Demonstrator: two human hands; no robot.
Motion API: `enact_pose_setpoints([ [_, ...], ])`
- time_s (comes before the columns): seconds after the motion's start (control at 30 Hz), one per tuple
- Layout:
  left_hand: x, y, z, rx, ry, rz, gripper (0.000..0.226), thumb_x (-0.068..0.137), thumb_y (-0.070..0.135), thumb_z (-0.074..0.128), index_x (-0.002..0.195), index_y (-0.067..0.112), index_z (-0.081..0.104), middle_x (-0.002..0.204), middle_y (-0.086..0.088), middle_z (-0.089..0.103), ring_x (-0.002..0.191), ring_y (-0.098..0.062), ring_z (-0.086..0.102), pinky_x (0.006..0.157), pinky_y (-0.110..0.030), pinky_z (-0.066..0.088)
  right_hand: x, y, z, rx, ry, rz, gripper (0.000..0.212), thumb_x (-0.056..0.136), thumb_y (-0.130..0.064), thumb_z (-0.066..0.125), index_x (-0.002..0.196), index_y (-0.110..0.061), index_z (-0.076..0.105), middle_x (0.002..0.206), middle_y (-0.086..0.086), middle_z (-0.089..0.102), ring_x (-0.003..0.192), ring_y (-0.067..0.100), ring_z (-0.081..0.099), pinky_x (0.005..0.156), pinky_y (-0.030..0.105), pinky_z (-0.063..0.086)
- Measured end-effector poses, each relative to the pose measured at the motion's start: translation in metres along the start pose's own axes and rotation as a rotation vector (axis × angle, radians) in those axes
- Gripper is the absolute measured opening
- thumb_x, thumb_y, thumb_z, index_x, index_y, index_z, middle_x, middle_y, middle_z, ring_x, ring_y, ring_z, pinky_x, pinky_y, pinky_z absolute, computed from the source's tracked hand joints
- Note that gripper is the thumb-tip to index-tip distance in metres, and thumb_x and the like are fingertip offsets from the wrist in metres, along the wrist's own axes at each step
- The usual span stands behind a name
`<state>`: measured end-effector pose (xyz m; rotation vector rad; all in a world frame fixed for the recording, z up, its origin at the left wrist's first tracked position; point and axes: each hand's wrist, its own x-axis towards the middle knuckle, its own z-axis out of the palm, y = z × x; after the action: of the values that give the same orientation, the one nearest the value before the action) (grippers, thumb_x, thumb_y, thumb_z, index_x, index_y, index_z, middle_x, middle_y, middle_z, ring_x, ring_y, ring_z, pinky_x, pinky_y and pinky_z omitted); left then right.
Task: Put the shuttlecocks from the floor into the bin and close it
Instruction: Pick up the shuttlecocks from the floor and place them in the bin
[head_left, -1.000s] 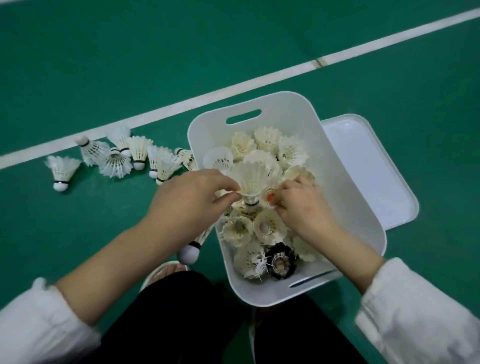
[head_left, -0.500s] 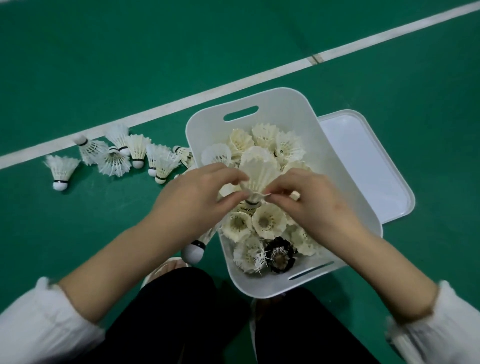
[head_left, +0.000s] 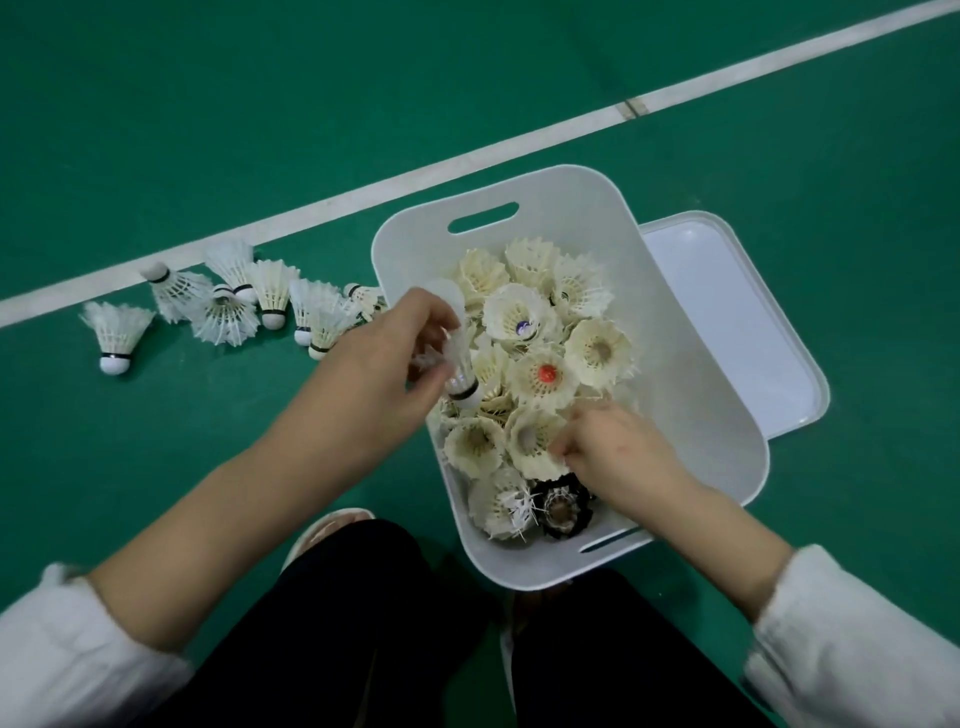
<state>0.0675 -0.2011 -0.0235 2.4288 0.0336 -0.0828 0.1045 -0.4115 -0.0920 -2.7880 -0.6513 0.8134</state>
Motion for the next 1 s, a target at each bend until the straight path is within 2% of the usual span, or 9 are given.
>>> enact_pose_setpoints([
  [0.13, 0.001, -0.003, 0.001, 0.103, 0.032, 0.105, 0.015, 0.083, 0.013, 0.066, 0.093, 0.02, 0.059, 0.078, 0.022, 0.05, 0.076, 0.001, 0.044, 0.076, -0.005, 0.034, -0.002, 0.003, -0.006, 0.037, -0.053, -0.049, 0.028, 0.089, -0.009, 0.053, 0.107, -0.024, 0.069, 0.109, -0.005, 0.05, 0.112, 0.016, 0.048, 0.092, 0.026, 0.041],
  [0.23, 0.002, -0.007, 0.001, 0.121, 0.047, 0.202, 0.013, 0.079, 0.008, 0.068, 0.088, 0.017, 0.063, 0.076, 0.024, 0.047, 0.084, -0.002, 0.044, 0.076, -0.011, 0.033, -0.014, -0.003, -0.041, -0.035, -0.022, -0.061, 0.03, 0.089, -0.008, 0.052, 0.109, -0.027, 0.065, 0.126, -0.004, 0.044, 0.116, 0.015, 0.046, 0.095, 0.029, 0.041],
  [0.33, 0.002, -0.01, 0.002, 0.107, 0.03, 0.323, 0.009, 0.08, 0.009, 0.068, 0.085, 0.016, 0.065, 0.082, 0.016, 0.053, 0.086, -0.003, 0.045, 0.081, -0.009, 0.031, -0.031, -0.023, -0.078, 0.19, 0.213, -0.107, 0.014, 0.091, -0.027, 0.052, 0.103, -0.029, 0.059, 0.103, -0.01, 0.054, 0.088, 0.01, 0.06, 0.079, 0.028, 0.048],
  [0.43, 0.001, -0.01, 0.005, 0.079, 0.01, 0.447, 0.006, 0.082, 0.015, 0.061, 0.082, 0.013, 0.067, 0.083, 0.009, 0.061, 0.087, -0.009, 0.05, 0.081, -0.015, 0.037, -0.033, -0.045, -0.085, 0.601, 0.145, -0.05, 0.024, 0.084, -0.046, 0.055, 0.105, -0.034, 0.055, 0.076, -0.007, 0.061, 0.064, 0.009, 0.06, 0.062, 0.026, 0.049],
  [0.53, 0.0, -0.011, 0.008, 0.083, 0.005, 0.542, 0.01, 0.083, 0.015, 0.06, 0.081, 0.01, 0.069, 0.083, 0.001, 0.065, 0.086, -0.013, 0.054, 0.078, -0.024, 0.043, -0.023, -0.052, -0.062, 0.401, 0.149, -0.053, 0.02, 0.086, -0.044, 0.054, 0.098, -0.029, 0.059, 0.068, -0.013, 0.055, 0.059, 0.003, 0.053, 0.056, 0.022, 0.042],
  [0.6, -0.003, -0.013, 0.007, 0.083, -0.019, 0.56, 0.011, 0.084, 0.015, 0.059, 0.085, 0.01, 0.069, 0.086, 0.0, 0.065, 0.088, -0.013, 0.054, 0.081, -0.023, 0.044, -0.019, -0.052, -0.059, 0.423, 0.185, -0.031, 0.013, 0.088, -0.036, 0.056, 0.086, -0.024, 0.06, 0.064, -0.011, 0.056, 0.055, 0.009, 0.053, 0.053, 0.022, 0.042],
  [0.77, -0.008, -0.036, -0.023, -0.06, 0.069, 0.141, 0.018, 0.088, 0.022, 0.055, 0.105, 0.028, 0.057, 0.098, 0.015, 0.059, 0.09, 0.001, 0.057, 0.083, -0.012, 0.046, -0.014, -0.048, -0.057, 0.417, 0.078, -0.024, 0.016, 0.088, -0.026, 0.058, 0.073, -0.02, 0.061, 0.058, -0.003, 0.063, 0.049, 0.01, 0.063, 0.045, 0.012, 0.043],
  [0.87, -0.008, -0.065, -0.039, -0.006, 0.107, -0.082, 0.014, 0.09, 0.02, 0.056, 0.104, 0.024, 0.059, 0.092, 0.007, 0.064, 0.087, -0.009, 0.061, 0.077, -0.014, 0.046, -0.003, -0.056, -0.033, 0.185, -0.015, -0.081, 0.017, 0.091, -0.025, 0.051, 0.079, -0.017, 0.059, 0.069, -0.002, 0.062, 0.063, 0.015, 0.061, 0.055, 0.023, 0.042],
  [1.0, -0.012, -0.088, -0.036, 0.06, 0.038, -0.154, 0.015, 0.091, 0.02, 0.055, 0.104, 0.021, 0.061, 0.094, 0.003, 0.064, 0.086, -0.011, 0.059, 0.081, -0.025, 0.046, 0.018, -0.066, 0.002, -0.152, 0.022, -0.258, 0.011, 0.092, -0.011, 0.044, 0.083, -0.014, 0.049, 0.086, 0.006, 0.057, 0.071, 0.021, 0.05, 0.062, 0.031, 0.037],
])
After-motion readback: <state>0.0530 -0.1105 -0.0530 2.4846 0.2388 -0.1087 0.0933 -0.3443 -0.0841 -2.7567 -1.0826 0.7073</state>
